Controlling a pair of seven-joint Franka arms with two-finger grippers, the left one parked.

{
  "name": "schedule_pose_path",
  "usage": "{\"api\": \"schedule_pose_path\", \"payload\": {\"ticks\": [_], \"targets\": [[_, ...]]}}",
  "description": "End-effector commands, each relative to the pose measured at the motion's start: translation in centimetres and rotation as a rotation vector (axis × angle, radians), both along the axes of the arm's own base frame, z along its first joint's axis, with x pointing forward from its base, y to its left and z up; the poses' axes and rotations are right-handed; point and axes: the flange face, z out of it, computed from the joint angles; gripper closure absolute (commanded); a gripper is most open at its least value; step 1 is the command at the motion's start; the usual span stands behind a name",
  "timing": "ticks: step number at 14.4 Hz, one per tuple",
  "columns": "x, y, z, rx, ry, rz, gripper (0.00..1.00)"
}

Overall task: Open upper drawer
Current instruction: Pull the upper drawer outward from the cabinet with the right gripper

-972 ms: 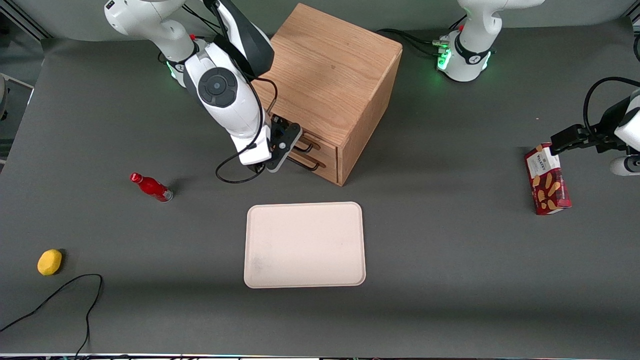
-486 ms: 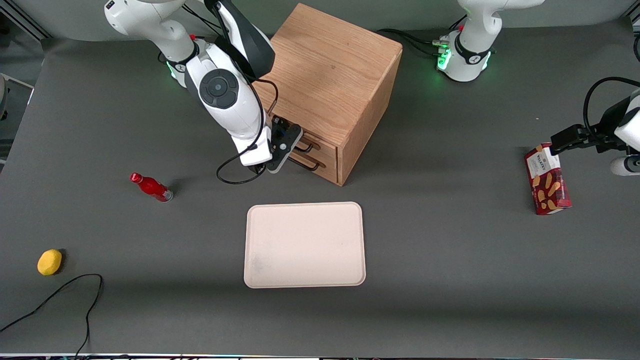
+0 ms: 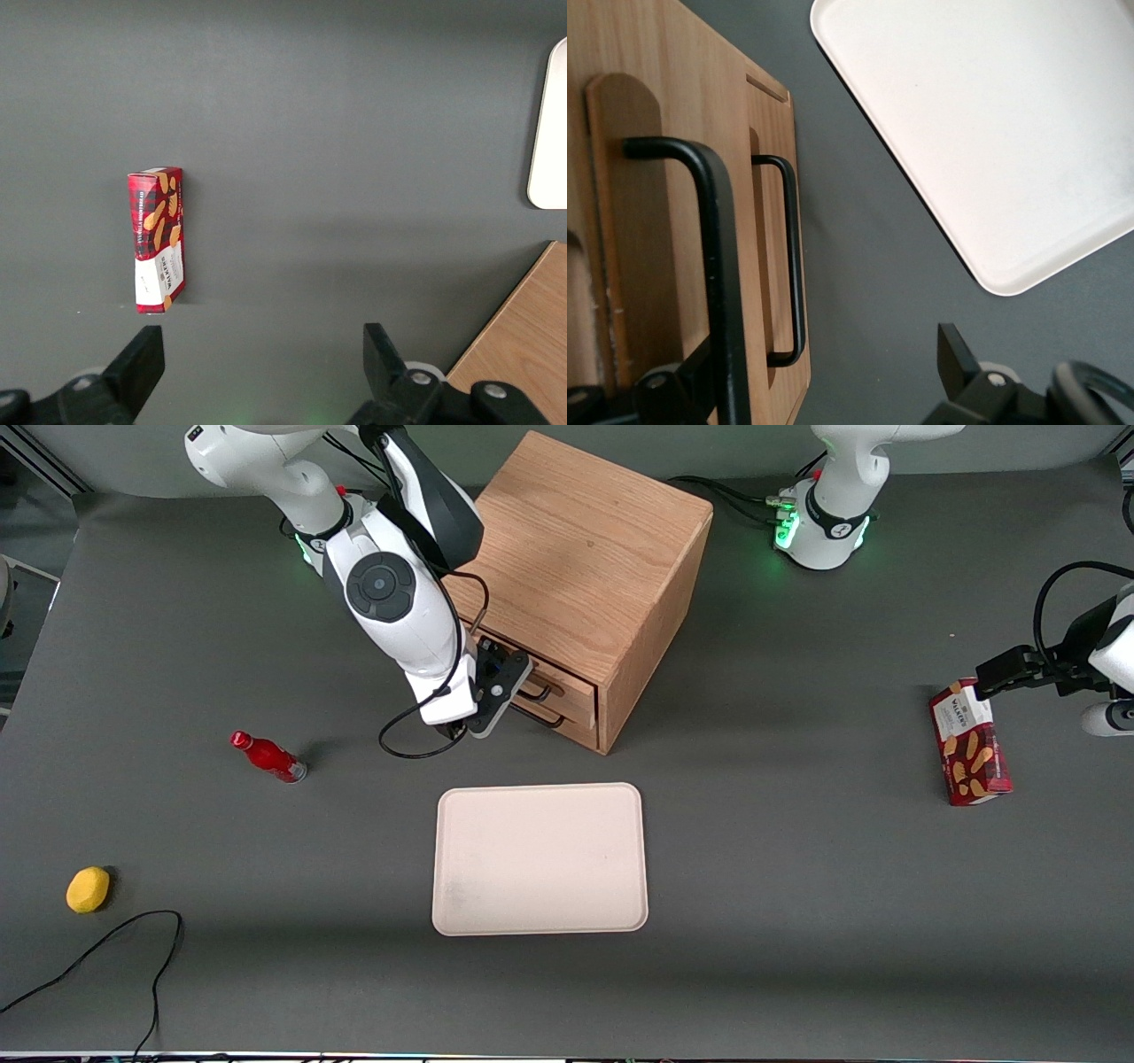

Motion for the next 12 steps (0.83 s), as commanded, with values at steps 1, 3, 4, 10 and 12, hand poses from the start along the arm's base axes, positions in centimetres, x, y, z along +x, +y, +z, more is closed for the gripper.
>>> {"api": "schedule_pose_path", "payload": {"ticks": [1,3,4,10,12], "targets": [[0.9,-0.2,-0.5,0.002,-0.017,0.022,0.00],[1.6,-0.7,-0.2,0.006,-0.025,0.010,0.00],[1.7,-0.8,-0.3,0.006,-0.026,0.008,0.00],[3.4,-2.3,0.0,0.011,-0.041,0.021,0.00],[4.0,-2.8,-0.2,0.009,-0.043,0.030,0.00]]}}
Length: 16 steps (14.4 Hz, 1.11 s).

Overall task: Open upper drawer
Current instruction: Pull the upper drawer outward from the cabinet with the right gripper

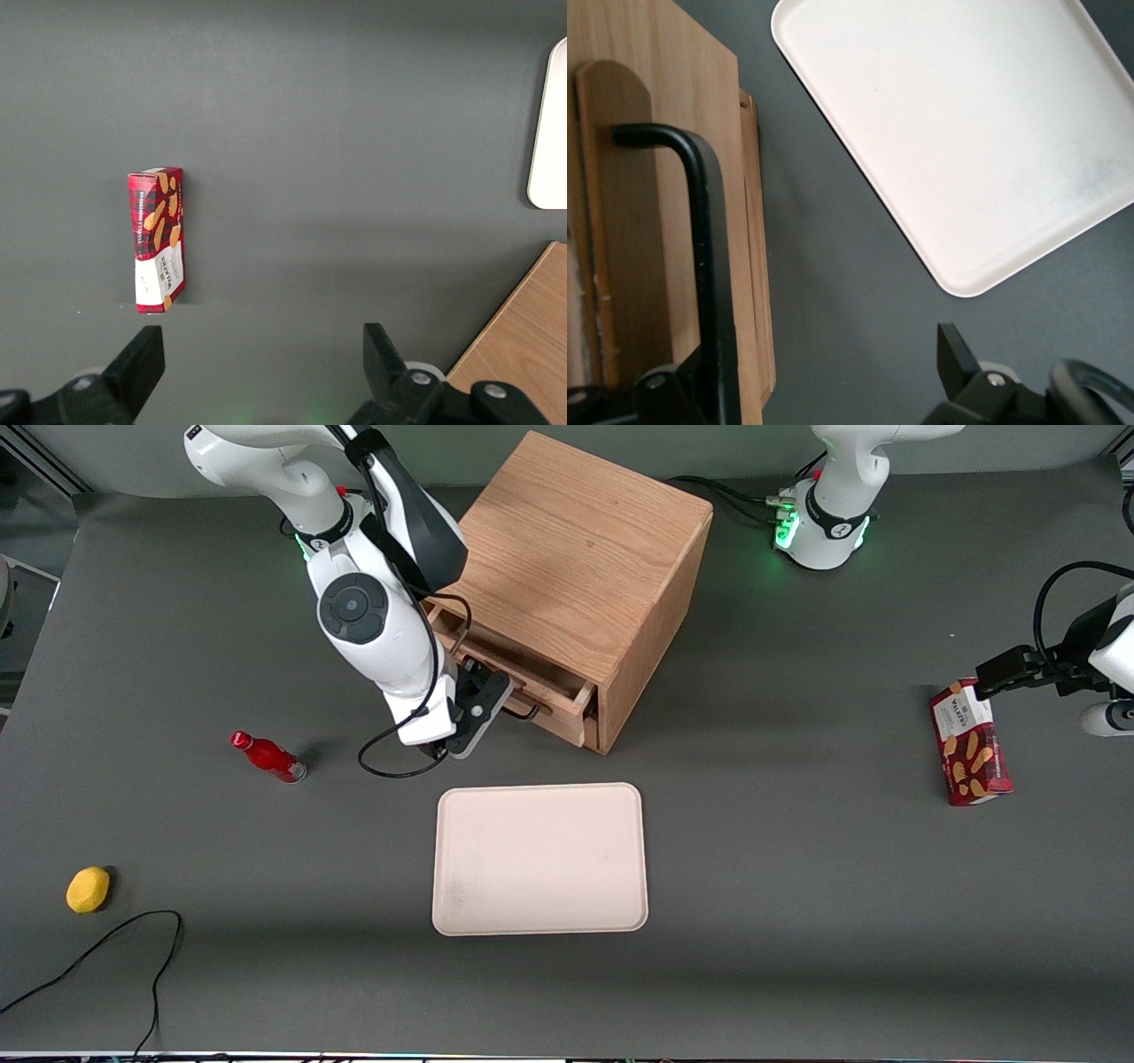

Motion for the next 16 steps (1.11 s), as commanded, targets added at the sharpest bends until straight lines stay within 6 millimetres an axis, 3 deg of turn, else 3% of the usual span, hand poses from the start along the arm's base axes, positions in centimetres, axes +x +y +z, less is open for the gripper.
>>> {"api": "schedule_pose_path", "payload": {"ticks": [1,16], "targets": [[1.6,-0.2,0.1,0.001,-0.020,0.026,0.00],[5.3,-2.8,0.7,0.016,-0.050,0.051,0.00]]}}
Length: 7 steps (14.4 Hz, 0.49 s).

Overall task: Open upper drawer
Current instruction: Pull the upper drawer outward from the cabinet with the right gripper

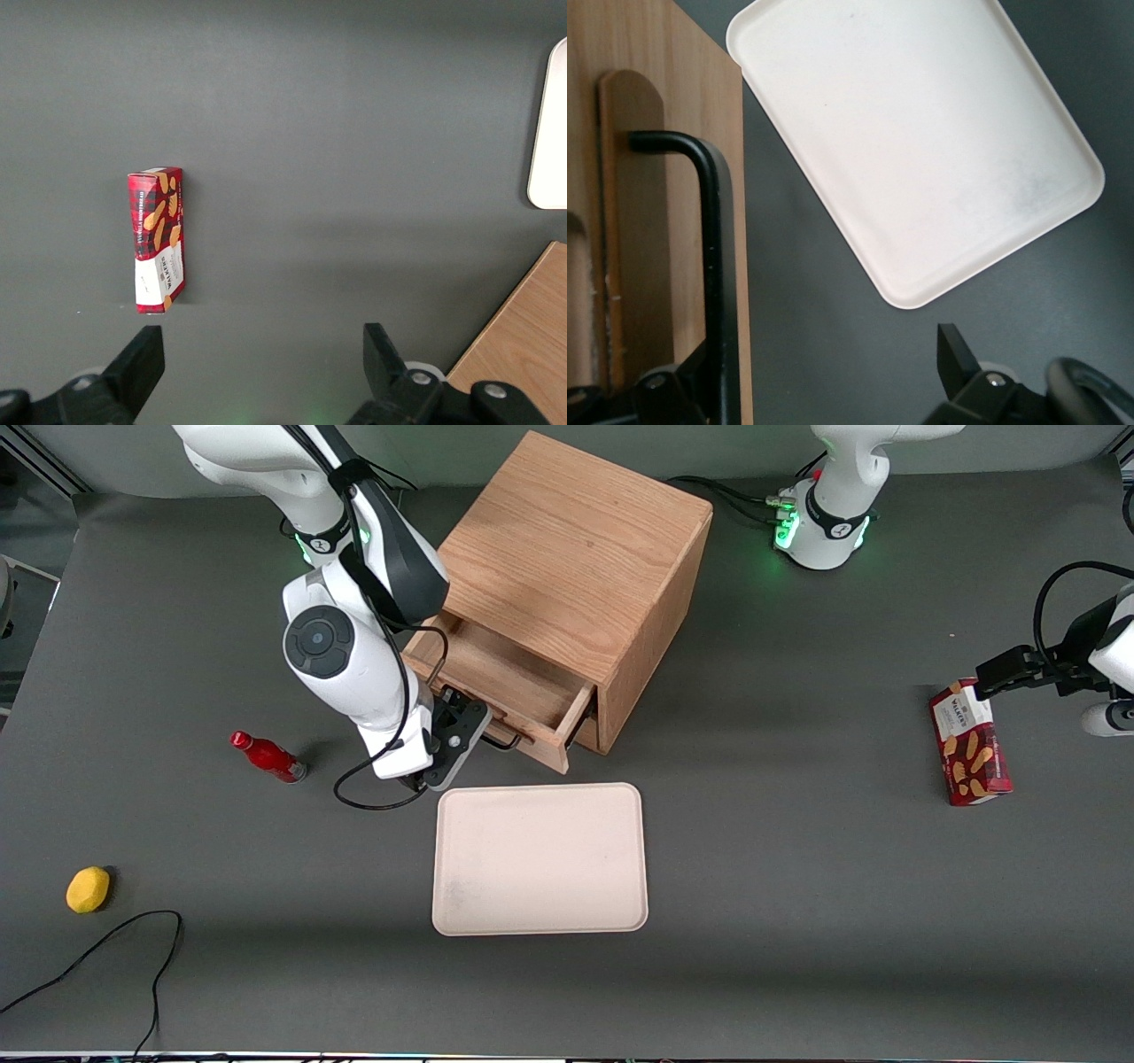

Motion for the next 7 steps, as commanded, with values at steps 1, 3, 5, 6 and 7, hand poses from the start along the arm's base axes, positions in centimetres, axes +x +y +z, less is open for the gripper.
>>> {"api": "schedule_pose_path", "payload": {"ticks": [1,3,5,6,7], "targets": [[1.2,-0.3,0.4,0.006,-0.011,0.025,0.00],[1.4,-0.5,0.0,0.001,-0.007,0.026,0.00],[2.0,-0.9,0.0,0.003,-0.011,0.032,0.00],[2.4,-1.1,0.0,0.003,-0.015,0.026,0.00],[2.7,-1.2,-0.1,0.003,-0.015,0.024,0.00]]}}
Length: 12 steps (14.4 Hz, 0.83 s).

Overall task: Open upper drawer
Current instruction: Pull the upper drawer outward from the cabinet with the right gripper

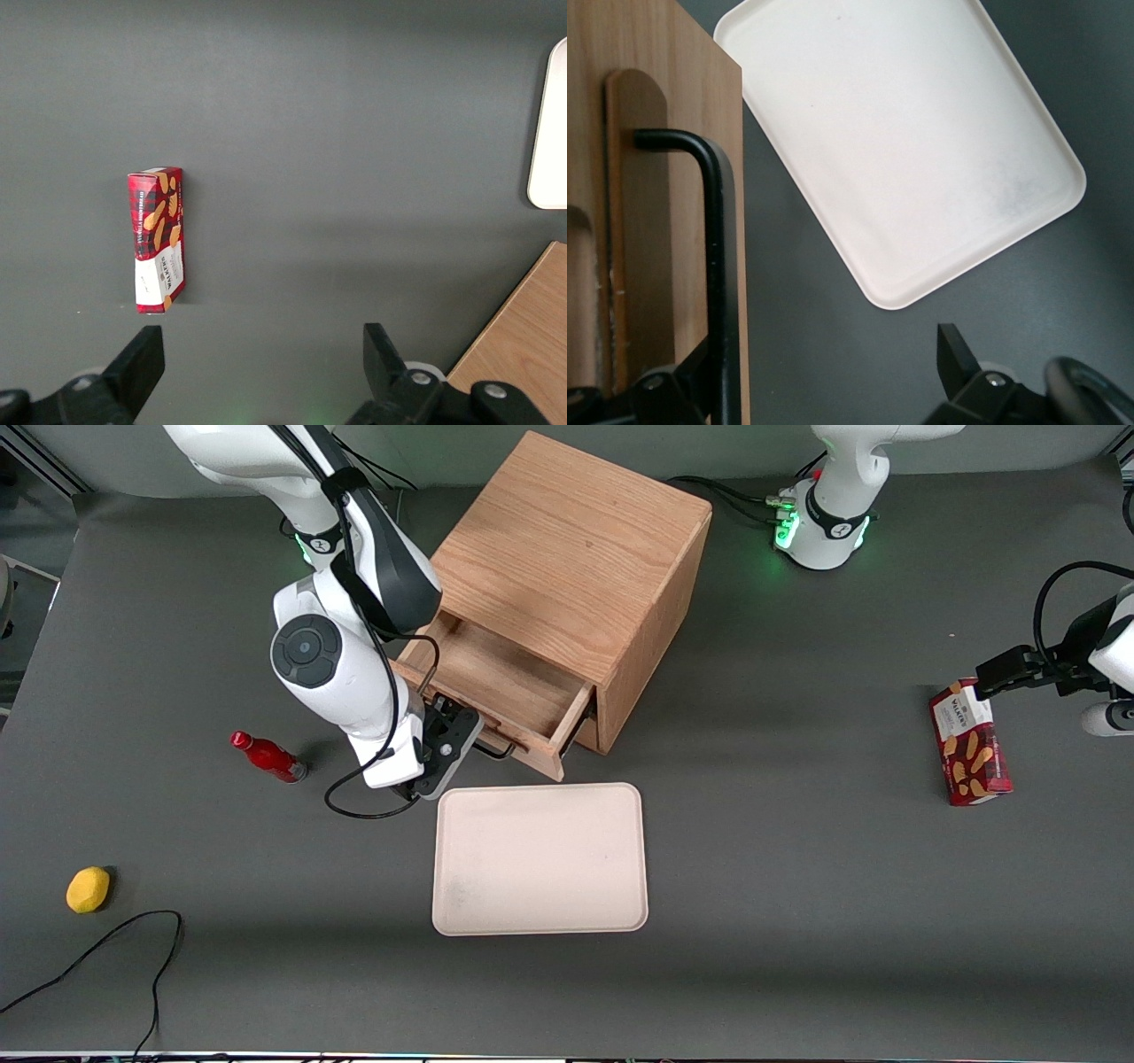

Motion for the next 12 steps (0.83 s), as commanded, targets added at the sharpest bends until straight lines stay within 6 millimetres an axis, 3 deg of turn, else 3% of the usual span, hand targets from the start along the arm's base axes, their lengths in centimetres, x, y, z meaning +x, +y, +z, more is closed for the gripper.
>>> {"api": "schedule_pose_path", "payload": {"ticks": [1,12], "targets": [[1.6,-0.5,-0.1,0.001,-0.006,0.015,0.00],[3.6,-1.9,0.6,-0.031,0.035,-0.005,0.00]]}}
